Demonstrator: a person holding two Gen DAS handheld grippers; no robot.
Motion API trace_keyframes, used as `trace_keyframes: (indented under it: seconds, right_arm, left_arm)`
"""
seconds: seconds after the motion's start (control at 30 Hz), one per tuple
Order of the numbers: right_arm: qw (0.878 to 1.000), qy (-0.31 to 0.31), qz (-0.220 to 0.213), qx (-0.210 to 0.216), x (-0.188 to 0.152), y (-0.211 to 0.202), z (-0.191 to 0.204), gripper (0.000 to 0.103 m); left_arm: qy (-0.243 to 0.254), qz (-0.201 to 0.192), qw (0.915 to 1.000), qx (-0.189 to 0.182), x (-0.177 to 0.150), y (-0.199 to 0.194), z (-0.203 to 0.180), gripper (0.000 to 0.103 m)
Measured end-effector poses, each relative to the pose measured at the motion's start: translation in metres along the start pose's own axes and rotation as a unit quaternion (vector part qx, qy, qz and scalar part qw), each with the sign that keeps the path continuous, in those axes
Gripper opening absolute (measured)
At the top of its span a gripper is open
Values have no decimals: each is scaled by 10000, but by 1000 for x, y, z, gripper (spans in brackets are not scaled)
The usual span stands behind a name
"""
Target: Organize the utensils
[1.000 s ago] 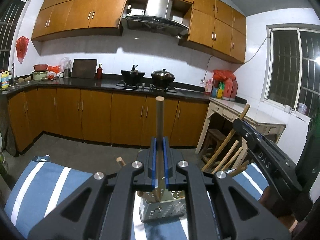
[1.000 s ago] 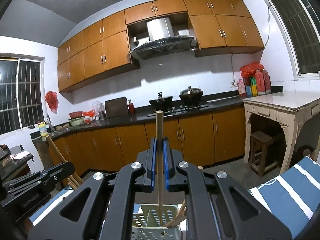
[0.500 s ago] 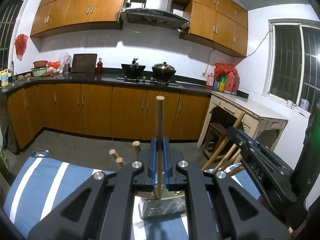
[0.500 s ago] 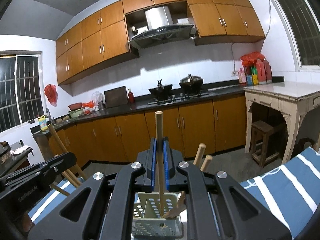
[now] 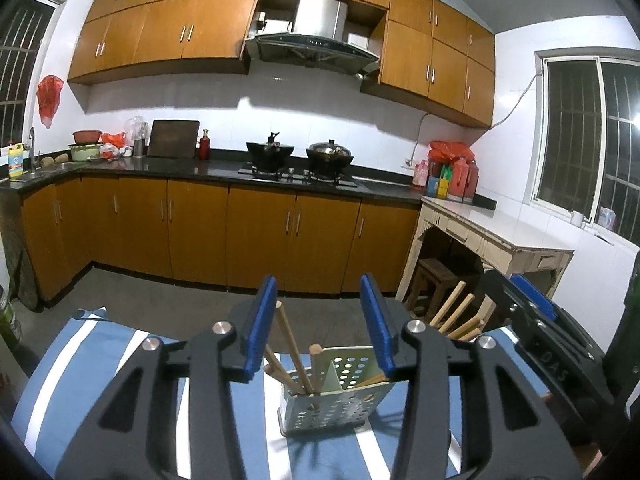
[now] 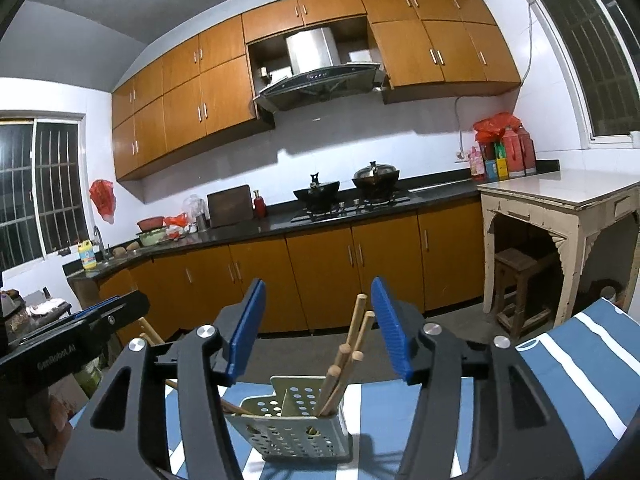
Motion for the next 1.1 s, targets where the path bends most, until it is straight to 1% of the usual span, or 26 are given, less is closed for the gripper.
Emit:
trace_keyframes:
  seconds: [0.2, 0.33, 0.43, 0.5, 0.6, 0.67, 0.7, 0.77, 0.8, 0.87, 0.93, 1.1]
  right_arm:
    - [9999, -110, -86, -32, 3, -29, 3, 62]
    - [9999, -158, -10, -64, -4, -47, 5, 68]
    - [9996, -222, 91, -118, -14, -59, 5, 72]
    - [9994, -263, 186, -154, -23, -67, 6, 76]
    - [9991, -218, 296, -188, -35, -81, 1, 86]
    - [9990, -188, 363, -186, -41, -87, 1, 92]
    - [9988, -190, 404, -190, -46, -92, 1, 93]
    - [9986, -196, 454, -203, -53, -99, 1, 99]
    - [9984, -183, 489, -204, -58, -103, 1, 100]
    - [9983, -164, 539, -178, -65, -110, 1, 101]
    - [9980, -153, 589, -162, -74, -118, 2, 101]
    - [9971, -148, 744, -75, -98, -132, 6, 101]
  left_arm:
    - [55, -156, 9998, 102, -1, -31, -2, 48]
    - [83, -182, 9996, 192, -8, -51, -1, 52]
    - [101, -186, 9994, 256, -16, -68, 1, 57]
    - [120, -166, 9993, 305, -24, -80, 3, 60]
    - [127, -109, 9993, 336, -38, -96, 5, 68]
    - [148, -94, 9992, 347, -48, -106, 6, 76]
    - [170, -83, 9992, 357, -55, -111, 6, 78]
    - [214, -51, 9991, 363, -68, -122, 5, 86]
    - [229, -35, 9990, 370, -74, -126, 4, 88]
    - [235, -17, 9989, 394, -89, -136, 5, 96]
    - [246, -1, 9989, 406, -103, -144, 8, 99]
    - [344, 77, 9978, 559, -134, -155, 11, 99]
Point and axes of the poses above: each gripper's, at about its wrist camera, not at the fingertips, and y roughly the way its jaws point, z to its left, x to its top, the point moved 1 cm from there along y, roughly the way its jaws point, and after that the axes turned 7 degrees about z, right-handed, at the moved point
